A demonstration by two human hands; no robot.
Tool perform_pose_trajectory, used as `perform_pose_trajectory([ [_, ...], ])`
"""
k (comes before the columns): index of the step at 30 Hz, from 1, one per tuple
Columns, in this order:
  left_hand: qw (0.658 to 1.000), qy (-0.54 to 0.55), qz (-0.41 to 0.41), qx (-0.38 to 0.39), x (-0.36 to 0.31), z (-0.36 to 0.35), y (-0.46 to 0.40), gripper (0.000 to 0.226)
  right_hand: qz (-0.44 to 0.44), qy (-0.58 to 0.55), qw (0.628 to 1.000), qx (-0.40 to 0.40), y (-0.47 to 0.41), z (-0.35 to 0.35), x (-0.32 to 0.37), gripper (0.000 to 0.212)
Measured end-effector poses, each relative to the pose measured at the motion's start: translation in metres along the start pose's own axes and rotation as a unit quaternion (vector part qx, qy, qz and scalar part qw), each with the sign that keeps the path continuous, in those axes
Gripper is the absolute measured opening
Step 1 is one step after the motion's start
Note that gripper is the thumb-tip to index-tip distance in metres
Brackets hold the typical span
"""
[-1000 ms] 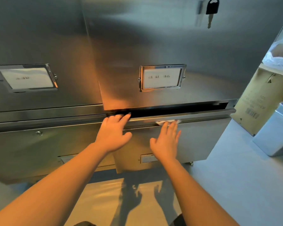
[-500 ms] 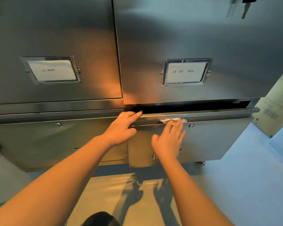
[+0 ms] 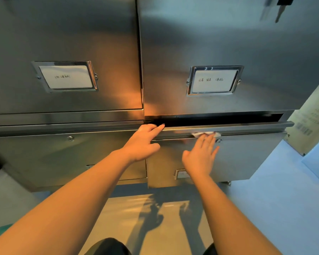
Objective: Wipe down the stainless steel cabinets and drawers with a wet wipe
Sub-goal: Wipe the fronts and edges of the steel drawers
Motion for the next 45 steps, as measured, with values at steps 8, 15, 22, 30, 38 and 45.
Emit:
perform_pose_trajectory([
  [8,1.000,0.009,0.012,-0.013,-0.004,0.001,0.000,0.065,0.203,0.042,0.977,0.043,0.051,-0.026,0.073,0.091],
  [15,1.000,-0.018,0.012,-0.012,-0.007,-0.001,0.004,0.065,-0.020,-0.031,0.999,0.005,0.002,0.006,0.002,0.085],
  [22,0.999,-0.026,0.015,-0.013,-0.009,-0.001,0.006,0.063,0.158,0.009,0.987,0.036,0.036,-0.016,0.053,0.086],
  [30,0.997,-0.068,0.009,-0.019,-0.014,-0.001,0.007,0.061,-0.050,-0.097,0.994,0.010,-0.013,0.016,-0.006,0.082],
  [38,0.994,-0.108,0.026,-0.024,-0.019,0.000,0.007,0.070,0.099,-0.051,0.993,0.046,0.006,-0.002,0.015,0.077],
  [45,0.992,-0.114,0.035,-0.047,-0.026,0.000,0.007,0.057,-0.006,-0.086,0.995,0.040,-0.050,0.022,-0.062,0.074],
])
Point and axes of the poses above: each hand's wrist, its own y-axis away from the middle knuckle, its own z-axis out of the back of the hand, x = y × z, the point moved 3 cm from there along -y, towards the middle knuckle, and after that the axes turned 3 degrees about -x, right-handed, at the moved point
